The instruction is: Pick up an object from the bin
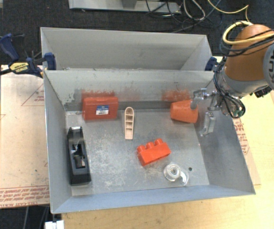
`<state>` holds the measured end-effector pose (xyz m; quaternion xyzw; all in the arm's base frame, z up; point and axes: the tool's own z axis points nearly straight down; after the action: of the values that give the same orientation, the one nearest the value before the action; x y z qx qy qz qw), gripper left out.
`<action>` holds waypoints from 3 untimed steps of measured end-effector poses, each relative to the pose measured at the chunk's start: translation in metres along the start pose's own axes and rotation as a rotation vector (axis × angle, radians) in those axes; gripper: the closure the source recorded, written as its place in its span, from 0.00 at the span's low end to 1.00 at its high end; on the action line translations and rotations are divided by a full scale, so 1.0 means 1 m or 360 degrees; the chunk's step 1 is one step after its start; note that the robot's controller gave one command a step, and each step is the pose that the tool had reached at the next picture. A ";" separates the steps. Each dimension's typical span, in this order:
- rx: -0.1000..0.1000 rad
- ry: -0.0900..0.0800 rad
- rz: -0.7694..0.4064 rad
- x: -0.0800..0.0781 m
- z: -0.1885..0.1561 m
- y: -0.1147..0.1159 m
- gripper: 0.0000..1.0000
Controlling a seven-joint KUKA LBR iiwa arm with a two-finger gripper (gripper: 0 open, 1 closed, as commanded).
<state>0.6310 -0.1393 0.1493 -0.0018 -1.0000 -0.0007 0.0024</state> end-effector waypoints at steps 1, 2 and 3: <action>0.0002 -0.0011 -0.0006 -0.002 -0.005 0.001 0.00; -0.0004 -0.0013 0.0308 -0.017 0.060 0.027 0.00; 0.0000 -0.0022 0.0520 -0.019 0.023 0.021 0.00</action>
Offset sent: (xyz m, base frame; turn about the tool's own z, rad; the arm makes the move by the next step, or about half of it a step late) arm 0.0191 0.0290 -0.0793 0.1997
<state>0.6498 -0.1185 0.1259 -0.1644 -0.9864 -0.0002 -0.0043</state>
